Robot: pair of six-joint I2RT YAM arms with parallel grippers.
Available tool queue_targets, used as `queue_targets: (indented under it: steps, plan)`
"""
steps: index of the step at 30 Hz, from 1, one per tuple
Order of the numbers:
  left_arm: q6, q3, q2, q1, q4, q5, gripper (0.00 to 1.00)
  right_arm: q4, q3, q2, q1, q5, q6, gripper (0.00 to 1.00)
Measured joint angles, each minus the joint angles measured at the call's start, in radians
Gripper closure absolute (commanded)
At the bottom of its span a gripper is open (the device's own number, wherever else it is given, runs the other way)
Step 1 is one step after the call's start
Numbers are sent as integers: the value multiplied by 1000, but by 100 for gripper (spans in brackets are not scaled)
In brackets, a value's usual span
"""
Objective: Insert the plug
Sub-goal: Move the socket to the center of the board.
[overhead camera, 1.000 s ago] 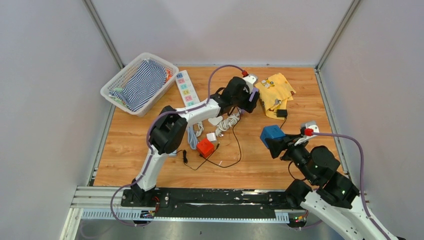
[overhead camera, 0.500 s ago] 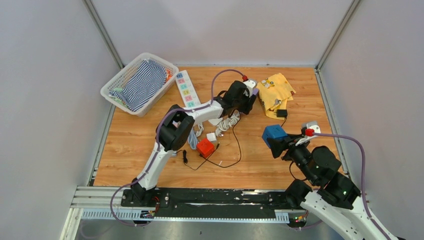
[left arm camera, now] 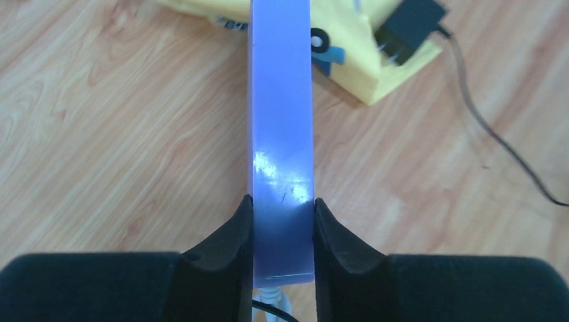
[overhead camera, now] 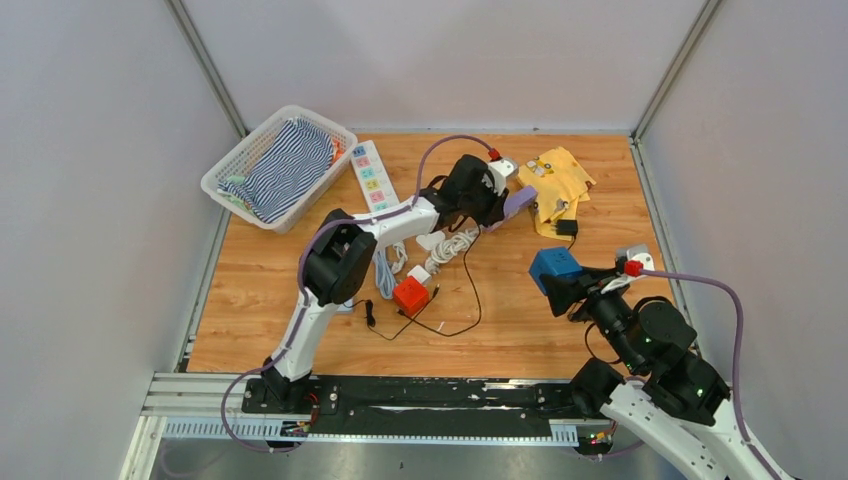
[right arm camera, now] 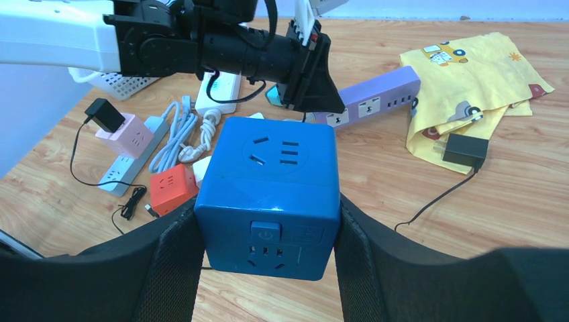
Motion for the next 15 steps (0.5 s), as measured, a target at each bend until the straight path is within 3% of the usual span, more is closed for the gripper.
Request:
queue_targets:
  steps: [10, 15]
  plan:
    - [92, -8, -108, -1, -72, 286, 100, -21, 19, -31, 0, 0, 5, 84]
    - [141, -105, -128, -10, -145, 407, 100, -29, 26, -33, 0, 2, 9, 84]
